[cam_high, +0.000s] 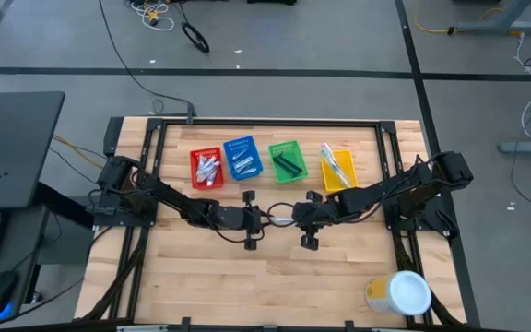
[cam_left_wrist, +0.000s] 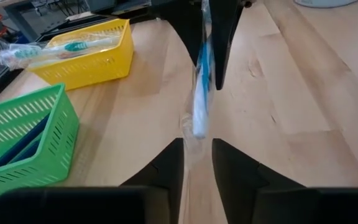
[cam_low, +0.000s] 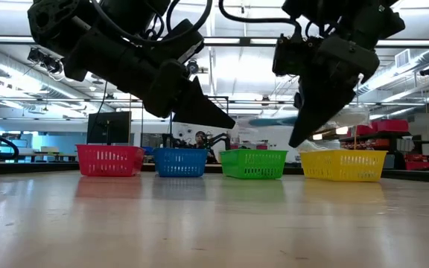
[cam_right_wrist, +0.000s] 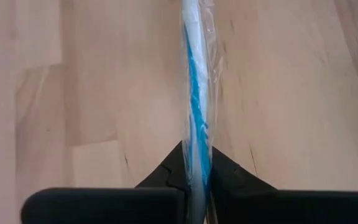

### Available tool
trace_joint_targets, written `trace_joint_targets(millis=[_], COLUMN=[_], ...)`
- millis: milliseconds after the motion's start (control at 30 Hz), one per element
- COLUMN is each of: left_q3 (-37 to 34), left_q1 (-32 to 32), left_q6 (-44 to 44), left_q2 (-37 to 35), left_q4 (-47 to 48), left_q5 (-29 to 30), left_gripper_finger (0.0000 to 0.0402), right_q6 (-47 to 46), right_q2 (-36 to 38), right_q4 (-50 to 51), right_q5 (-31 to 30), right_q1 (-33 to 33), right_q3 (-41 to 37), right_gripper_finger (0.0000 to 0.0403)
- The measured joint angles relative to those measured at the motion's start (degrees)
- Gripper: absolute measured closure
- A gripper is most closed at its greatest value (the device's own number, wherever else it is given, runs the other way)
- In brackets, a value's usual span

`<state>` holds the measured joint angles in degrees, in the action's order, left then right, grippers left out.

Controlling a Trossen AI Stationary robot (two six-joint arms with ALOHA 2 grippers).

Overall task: Pick & Place Travel size toiletries
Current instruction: Put the toothbrush into the yellow bin

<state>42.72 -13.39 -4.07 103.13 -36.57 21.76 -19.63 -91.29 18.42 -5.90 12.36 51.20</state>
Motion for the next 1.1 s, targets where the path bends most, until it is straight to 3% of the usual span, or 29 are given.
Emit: trace_joint_targets(millis=[233,467,667,767,933,1100], left_q3=[0.0,-0.02,-0.02,-0.02,-0.02,-0.02], left_q1=[0.0,0.0,0.0,0.0,0.0,0.0], left_q6=[2.3,2.26,3.31,4.7,4.88,4.86], left_q2=[0.02,0.04,0.04,0.05,0.07,0.07], left_q4=[0.34,0.3,0.16,0.17,0.18,0.19], left_q5=[0.72,1.33,1.33,1.33,1.23,1.11], left_gripper_finger=[0.027,0.0237,0.023,0.0231,0.023,0.0231], right_q6=[-5.48,-9.15,-11.11,-14.52,-14.81,-7.39], right_q2=[0.67,7.98,13.92,15.9,16.37,16.35], right_q4=[6.74,14.23,13.7,7.78,-11.48,-29.52], right_q5=[-6.43,-25.26,-39.12,-40.17,-39.41,-38.93], right_q1=[-0.04,-2.07,-7.41,-10.64,-14.18,-16.82], right_q3=[0.0,0.0,-1.4,-5.92,-16.98,-25.66], right_gripper_finger=[0.0378,0.0378,0.0378,0.0378,0.0378,0.0378])
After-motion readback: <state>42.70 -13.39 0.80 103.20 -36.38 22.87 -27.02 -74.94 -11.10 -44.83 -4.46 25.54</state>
